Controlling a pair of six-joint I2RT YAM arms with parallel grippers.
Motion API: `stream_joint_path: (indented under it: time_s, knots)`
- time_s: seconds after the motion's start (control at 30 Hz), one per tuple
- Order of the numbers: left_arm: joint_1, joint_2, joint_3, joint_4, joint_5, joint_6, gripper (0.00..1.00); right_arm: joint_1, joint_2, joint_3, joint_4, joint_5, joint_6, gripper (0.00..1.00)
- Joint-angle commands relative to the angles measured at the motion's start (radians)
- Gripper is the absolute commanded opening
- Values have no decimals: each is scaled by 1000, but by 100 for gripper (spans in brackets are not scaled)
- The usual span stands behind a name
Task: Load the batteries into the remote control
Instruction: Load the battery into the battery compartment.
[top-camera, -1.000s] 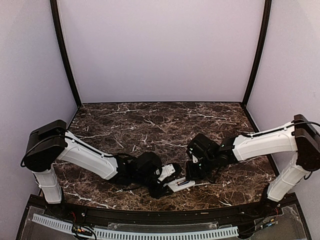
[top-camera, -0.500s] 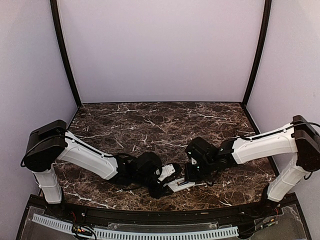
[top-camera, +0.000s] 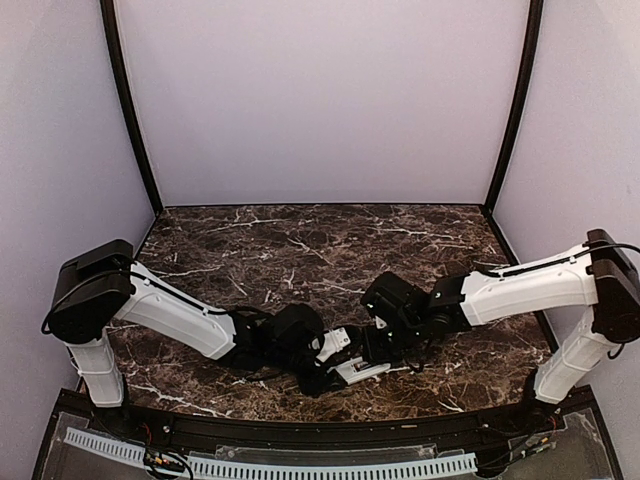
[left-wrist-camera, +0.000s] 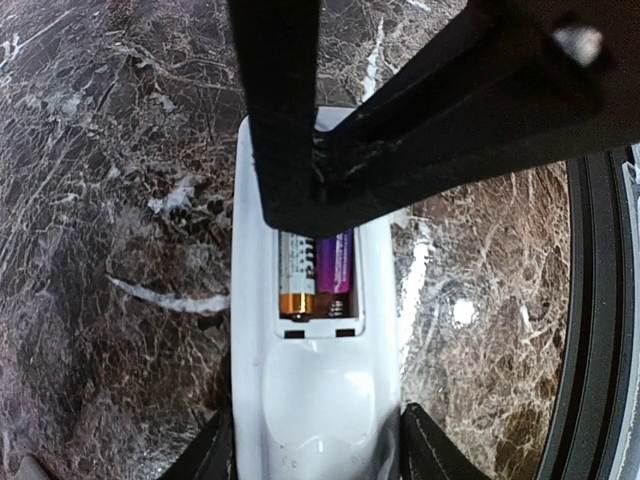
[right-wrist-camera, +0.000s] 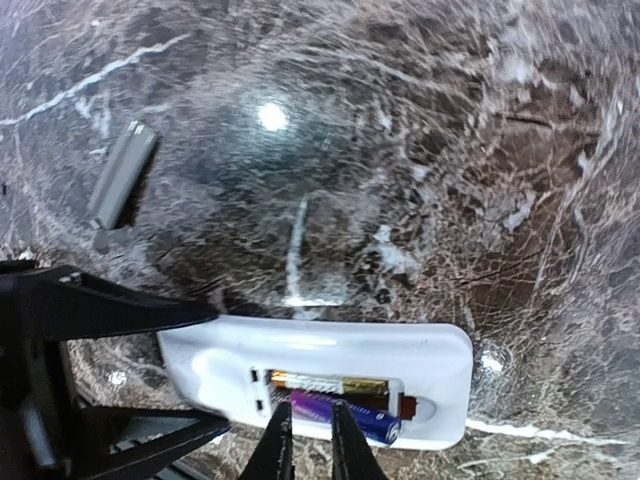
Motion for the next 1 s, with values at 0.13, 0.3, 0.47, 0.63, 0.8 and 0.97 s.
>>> stream_joint_path:
  time_s: [0.13,0.3,0.47,0.63,0.8,0.97]
  knots:
    - [-8,79,-38,-183,4,-12,50,-34,-75,103,-199,18,-58,19]
    - [-8,79,-38,-182,6,-13,49,-52,-66,76,-245,-15,-41,24]
    - [-8,79,-38,-182,7,-13,50,-57,-7,100,-242,-87,-79,20]
    - [-8,79,-38,-184,3,-13,49,-56,34,102,-237,-113,-87,17]
    - [-8,79,-38,-186,-1,-13,49,-57,40,96,-220,-115,-90,16]
    - [-8,80,-38,-186,0,-12,49,-58,53,105,-217,-103,-101,15]
